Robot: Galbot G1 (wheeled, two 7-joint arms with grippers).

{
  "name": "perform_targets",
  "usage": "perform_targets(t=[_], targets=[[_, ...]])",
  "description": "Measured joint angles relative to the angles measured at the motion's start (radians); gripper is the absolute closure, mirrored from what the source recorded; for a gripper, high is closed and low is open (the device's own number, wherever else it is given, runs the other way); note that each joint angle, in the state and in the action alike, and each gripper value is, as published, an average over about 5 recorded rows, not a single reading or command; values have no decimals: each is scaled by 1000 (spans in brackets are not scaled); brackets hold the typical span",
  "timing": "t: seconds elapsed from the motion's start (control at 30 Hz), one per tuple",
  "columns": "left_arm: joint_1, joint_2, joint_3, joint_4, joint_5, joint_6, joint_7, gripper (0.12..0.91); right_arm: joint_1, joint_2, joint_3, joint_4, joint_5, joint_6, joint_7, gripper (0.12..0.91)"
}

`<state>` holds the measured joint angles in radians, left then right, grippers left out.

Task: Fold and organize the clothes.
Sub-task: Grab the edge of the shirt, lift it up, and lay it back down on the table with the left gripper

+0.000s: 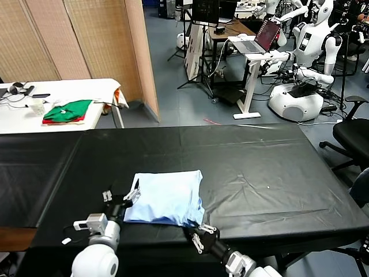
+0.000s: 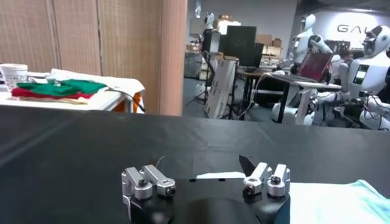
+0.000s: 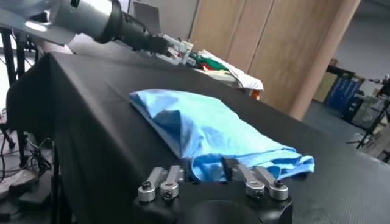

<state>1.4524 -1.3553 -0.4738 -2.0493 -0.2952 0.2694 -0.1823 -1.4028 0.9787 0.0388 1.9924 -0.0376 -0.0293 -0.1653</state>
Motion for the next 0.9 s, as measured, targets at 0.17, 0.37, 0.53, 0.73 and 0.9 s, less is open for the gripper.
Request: perform_targets(t=[0.17,0.37,0.53,0.73,0.9], targets=[[4,-2,0,-3,3,-2,0,123,-6,2,5,0,2,0,1,745],[8,-6,0,-4,7,-4,-1,123,-31,-5,42,29,48,-24,14,883],[7,-6,1,-3,9,-4,-1,123,-71,-19,88,59,83,-94,32,884],[5,0,-1,10,10,-2,10,123,-129,-9,123,93,141,-153,63,703],[10,-7,-9,22,-3,0,27,123,-186,18,168,134,206,-150,120,382]])
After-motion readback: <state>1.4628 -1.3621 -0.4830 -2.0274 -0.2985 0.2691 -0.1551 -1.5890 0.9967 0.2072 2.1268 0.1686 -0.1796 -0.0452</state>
